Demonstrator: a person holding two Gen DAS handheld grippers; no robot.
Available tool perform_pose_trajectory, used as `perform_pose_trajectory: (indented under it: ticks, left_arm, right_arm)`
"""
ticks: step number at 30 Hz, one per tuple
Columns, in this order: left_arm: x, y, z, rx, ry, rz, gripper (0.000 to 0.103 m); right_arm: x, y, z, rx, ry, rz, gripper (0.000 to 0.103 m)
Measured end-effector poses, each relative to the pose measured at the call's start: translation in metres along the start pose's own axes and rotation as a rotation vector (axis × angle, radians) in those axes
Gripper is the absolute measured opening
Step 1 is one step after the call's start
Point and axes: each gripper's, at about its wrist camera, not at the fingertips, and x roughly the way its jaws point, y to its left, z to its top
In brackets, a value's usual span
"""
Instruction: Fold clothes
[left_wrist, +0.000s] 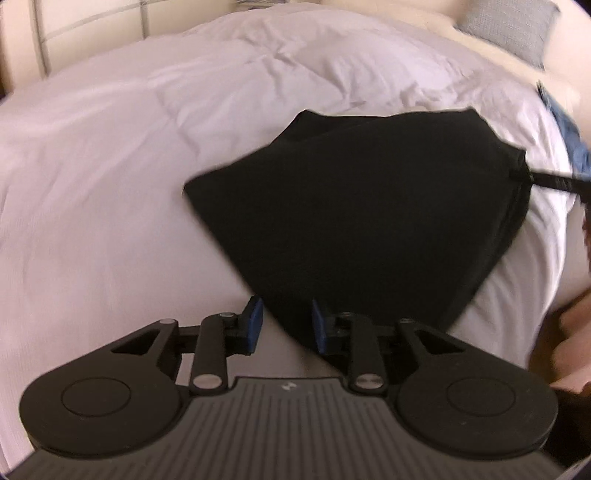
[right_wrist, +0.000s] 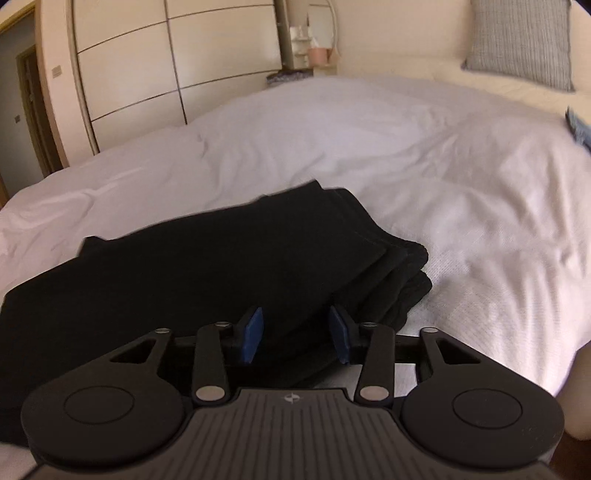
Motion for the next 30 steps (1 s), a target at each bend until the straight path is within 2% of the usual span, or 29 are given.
perform_pose_trajectory:
  ticks: [2,4,7,9,12,14,21,25,30]
  left_arm:
    - [-0.011,0.002,-0.009,-0.046,-0.001,0.002,0.024]
    - [-0.021,-0.001,-0.018,-0.056,0.011,0.036,0.024]
    - [-0.035,-0.004,-0.032,-0.084,0.044,0.062,0.025]
    - [-0.047,-0.001,-0.041,-0.118,0.050,0.063,0.026]
    - [-0.069,0.007,-0.054,-0.192,0.042,0.058,0.027]
    - [-0.081,0.012,-0.057,-0.212,0.030,0.065,0.028]
    - [-0.104,0.018,-0.058,-0.213,0.006,0.092,0.032]
    - [-0.101,0.020,-0.056,-0.207,-0.003,0.089,0.035]
    - [-0.086,0.029,-0.054,-0.210,0.018,0.091,0.035]
  right_arm:
    - [-0.018,0.015,-0.007,-0.020,-0.008,0.054,0.045]
    - [-0.032,0.031,-0.019,-0.046,0.007,0.098,0.047]
    - [-0.040,0.052,-0.044,-0.055,0.094,0.154,0.047]
    - [-0.043,0.063,-0.057,-0.043,0.154,0.160,0.047]
    - [-0.063,0.078,-0.059,-0.088,0.114,0.209,0.047]
    - [-0.078,0.090,-0.059,-0.137,0.077,0.244,0.051]
    - [-0.110,0.168,-0.096,-0.610,-0.017,0.288,0.058]
    - [-0.117,0.208,-0.122,-0.850,-0.132,0.265,0.081]
    - [-0.098,0.232,-0.138,-1.062,-0.199,0.215,0.082]
